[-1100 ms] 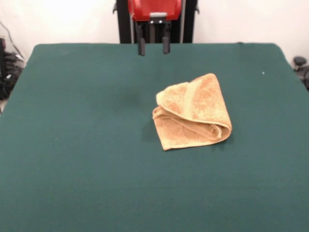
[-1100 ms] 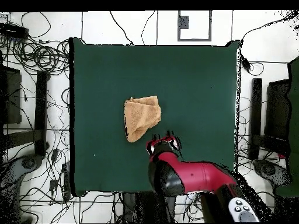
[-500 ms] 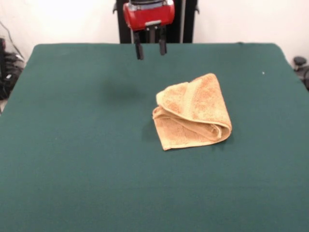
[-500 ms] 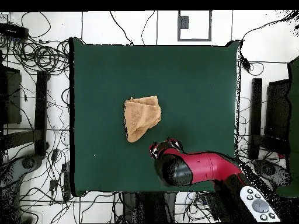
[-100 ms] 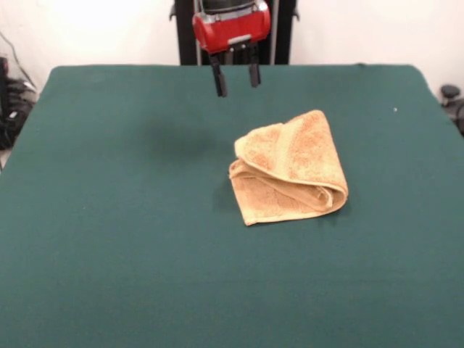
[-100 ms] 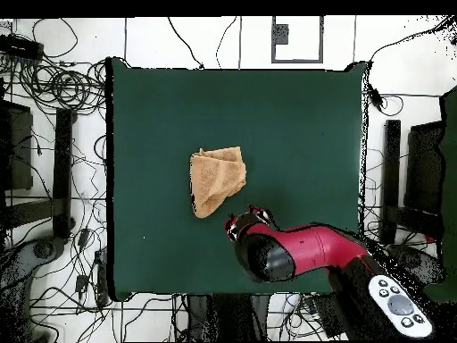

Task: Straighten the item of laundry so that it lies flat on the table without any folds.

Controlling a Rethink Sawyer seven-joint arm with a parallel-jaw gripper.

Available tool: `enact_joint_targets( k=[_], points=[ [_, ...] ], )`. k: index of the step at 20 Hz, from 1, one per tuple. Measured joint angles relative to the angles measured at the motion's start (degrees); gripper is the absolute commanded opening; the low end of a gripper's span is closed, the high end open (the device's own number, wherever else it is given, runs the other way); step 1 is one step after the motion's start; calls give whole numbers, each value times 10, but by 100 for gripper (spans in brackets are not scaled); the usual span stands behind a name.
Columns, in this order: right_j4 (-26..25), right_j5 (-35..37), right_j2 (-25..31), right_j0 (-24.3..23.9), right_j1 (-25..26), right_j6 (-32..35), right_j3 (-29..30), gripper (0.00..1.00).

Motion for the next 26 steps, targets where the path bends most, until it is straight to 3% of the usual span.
enact_joint_targets(
  k=[11, 17, 26],
  points=[
    [-19, 9, 94, -60, -3, 0, -10, 100],
    [-22, 86, 114, -49, 23, 0, -54, 100],
    [-52, 138, 117, -20, 69, 0, -115, 100]
  ],
)
